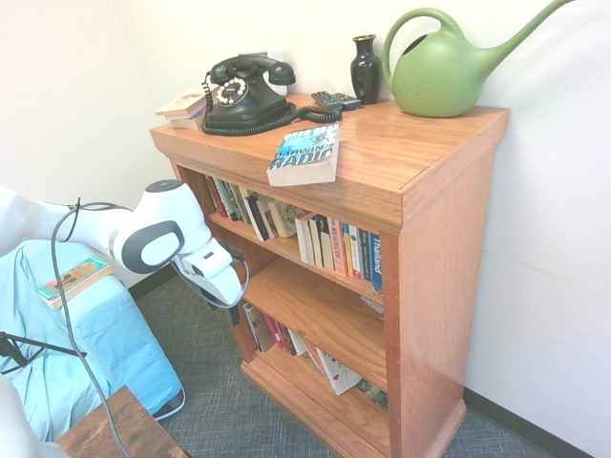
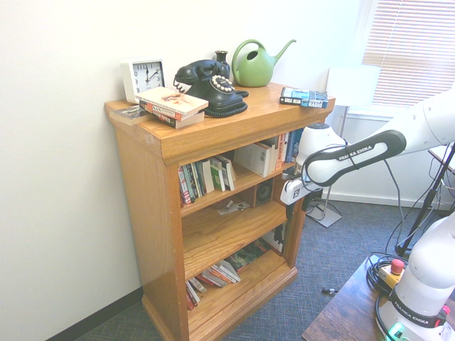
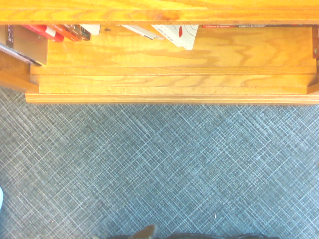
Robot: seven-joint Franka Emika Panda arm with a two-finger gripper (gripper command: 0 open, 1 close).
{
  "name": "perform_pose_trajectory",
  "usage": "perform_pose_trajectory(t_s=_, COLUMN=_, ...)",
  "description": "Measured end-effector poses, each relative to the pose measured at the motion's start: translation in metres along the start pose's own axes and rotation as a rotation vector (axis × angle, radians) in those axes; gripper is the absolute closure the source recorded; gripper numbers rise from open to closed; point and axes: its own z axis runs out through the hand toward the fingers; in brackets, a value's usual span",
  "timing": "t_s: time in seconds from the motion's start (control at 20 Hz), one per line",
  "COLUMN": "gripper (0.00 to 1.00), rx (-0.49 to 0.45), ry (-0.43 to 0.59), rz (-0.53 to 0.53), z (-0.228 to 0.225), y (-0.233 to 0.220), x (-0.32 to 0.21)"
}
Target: Put the book on the shelf
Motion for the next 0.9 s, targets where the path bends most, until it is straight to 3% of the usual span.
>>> perform_pose_trajectory(t_s=0.15, gripper=0.00, rx=-0.010, ry=0.017, rz=-0.008, z=0.002, y=0.001, x=0.003)
perform_pose_trajectory(t_s=0.25, gripper=0.00, rx=-0.050, ry=0.083, rz=-0.006, z=-0.002, y=0.015, x=0.019)
perform_pose_trajectory(t_s=0.7, gripper=0.00, rx=-0.275, ry=0.516, rz=-0.040, z=-0.098, y=0.135, x=0.091)
perform_pose_trajectory(t_s=0.9, gripper=0.00, rx=-0.383, ry=0.689, rz=-0.126, z=-0.144, y=0.151, x=0.114)
